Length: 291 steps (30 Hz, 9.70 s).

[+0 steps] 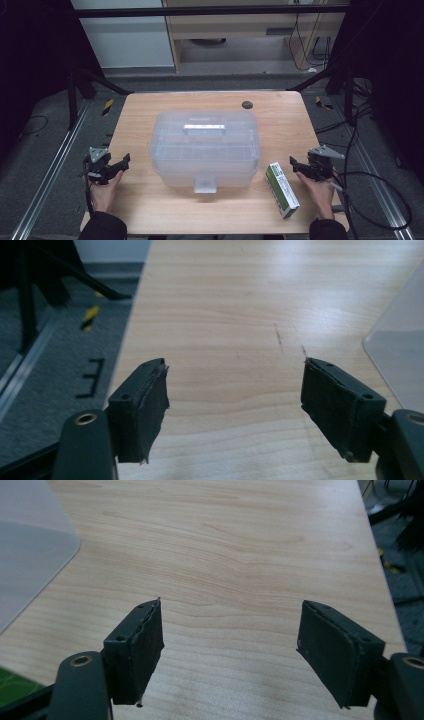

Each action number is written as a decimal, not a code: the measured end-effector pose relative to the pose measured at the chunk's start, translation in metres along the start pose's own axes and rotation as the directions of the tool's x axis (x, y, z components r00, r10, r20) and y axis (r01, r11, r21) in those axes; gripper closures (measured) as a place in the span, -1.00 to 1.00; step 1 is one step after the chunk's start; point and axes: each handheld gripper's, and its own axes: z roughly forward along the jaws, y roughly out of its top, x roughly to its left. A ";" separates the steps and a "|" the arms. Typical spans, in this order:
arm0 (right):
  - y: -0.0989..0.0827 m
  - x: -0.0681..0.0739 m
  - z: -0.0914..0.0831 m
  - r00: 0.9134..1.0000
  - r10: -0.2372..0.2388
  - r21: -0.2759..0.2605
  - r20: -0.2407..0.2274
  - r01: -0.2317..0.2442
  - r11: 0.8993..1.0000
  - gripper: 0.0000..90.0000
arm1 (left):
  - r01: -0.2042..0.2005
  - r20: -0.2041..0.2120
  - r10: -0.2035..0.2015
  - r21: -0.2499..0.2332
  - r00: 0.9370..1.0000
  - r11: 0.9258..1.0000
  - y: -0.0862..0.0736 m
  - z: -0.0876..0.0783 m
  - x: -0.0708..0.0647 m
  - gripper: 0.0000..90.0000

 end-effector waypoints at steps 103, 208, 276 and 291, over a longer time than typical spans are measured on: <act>0.008 0.008 -0.010 0.993 -0.109 0.017 -0.038 0.110 0.994 -0.53 | -0.746 0.360 0.743 -0.163 0.565 0.646 0.183 -0.072 -0.162 -0.30; 0.004 0.009 -0.008 0.987 -0.134 0.046 -0.084 0.138 0.989 -0.26 | -0.947 0.407 0.890 -0.150 0.203 0.285 0.177 -0.027 -0.236 0.60; 0.060 0.070 -0.073 0.899 -0.126 -0.059 -0.419 0.111 0.992 1.00 | -0.933 0.297 0.911 -0.132 0.285 0.335 0.214 -0.011 -0.235 0.55; 0.070 0.096 -0.064 0.870 -0.172 -0.087 -0.462 0.148 0.985 1.00 | -0.908 0.279 0.894 -0.133 0.351 0.398 0.220 -0.001 -0.232 0.52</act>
